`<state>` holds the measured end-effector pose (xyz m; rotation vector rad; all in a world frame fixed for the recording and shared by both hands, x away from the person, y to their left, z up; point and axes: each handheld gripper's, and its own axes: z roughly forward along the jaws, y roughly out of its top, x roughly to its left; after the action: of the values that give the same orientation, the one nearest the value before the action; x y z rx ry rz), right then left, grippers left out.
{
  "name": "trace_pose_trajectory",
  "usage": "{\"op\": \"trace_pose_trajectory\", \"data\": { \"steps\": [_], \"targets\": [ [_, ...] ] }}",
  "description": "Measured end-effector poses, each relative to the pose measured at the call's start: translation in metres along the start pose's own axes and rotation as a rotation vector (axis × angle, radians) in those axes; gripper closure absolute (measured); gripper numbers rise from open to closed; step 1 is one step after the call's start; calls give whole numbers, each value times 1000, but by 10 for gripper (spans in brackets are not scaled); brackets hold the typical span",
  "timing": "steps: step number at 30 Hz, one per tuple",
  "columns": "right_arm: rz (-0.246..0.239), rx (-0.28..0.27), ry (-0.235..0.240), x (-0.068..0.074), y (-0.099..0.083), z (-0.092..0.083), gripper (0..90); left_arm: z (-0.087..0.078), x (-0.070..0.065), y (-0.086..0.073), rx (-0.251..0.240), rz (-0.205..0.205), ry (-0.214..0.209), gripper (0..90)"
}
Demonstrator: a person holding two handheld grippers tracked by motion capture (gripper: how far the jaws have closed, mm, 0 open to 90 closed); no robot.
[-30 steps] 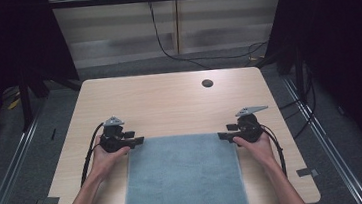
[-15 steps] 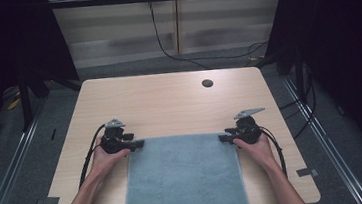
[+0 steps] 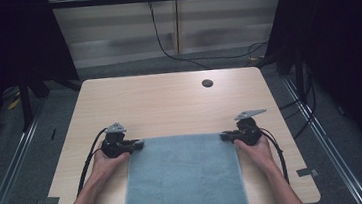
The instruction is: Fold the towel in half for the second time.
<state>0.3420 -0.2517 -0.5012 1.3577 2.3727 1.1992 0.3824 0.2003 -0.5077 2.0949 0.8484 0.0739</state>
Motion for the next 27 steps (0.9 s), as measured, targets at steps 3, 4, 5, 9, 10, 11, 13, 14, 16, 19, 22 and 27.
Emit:
{"op": "trace_pose_trajectory", "data": {
  "steps": [3, 4, 5, 9, 10, 11, 13, 14, 16, 19, 22, 27],
  "targets": [
    [10, -21, 13, -2, 1, -2, 828, -3, -1, 2, -10, -2, 5, 792],
    [14, -32, 15, -3, 2, -3, 829, -5, -2, 3, -25, -10, 7, 792],
    [18, -43, 17, -3, 2, -4, 829, -7, -2, 4, -39, -12, 5, 792],
    [19, -89, 24, 2, 8, -15, 829, -16, -4, 10, -100, -39, 7, 788],
    [19, -98, 29, 2, 10, -17, 831, -17, -6, 12, -105, -33, 7, 788],
    [16, -112, 34, 3, 12, -20, 833, -19, -7, 14, -112, -31, 8, 788],
    [22, -137, 46, 3, 15, -24, 834, -25, -7, 17, -135, -30, 5, 788],
    [21, -136, 43, 4, 16, -25, 835, -27, -7, 18, -136, -25, 2, 788],
    [23, -137, 56, 4, 18, -27, 836, -32, -9, 18, -146, -21, 10, 788],
    [1, -129, 62, 5, 25, -30, 839, -38, -10, 21, -151, -6, 14, 789],
    [-15, -145, 62, 9, 34, -36, 842, -45, -8, 27, -187, -20, 10, 789],
    [-26, -176, 62, 9, 51, -47, 849, -51, -5, 42, -215, -29, 4, 791]
  ]
}}
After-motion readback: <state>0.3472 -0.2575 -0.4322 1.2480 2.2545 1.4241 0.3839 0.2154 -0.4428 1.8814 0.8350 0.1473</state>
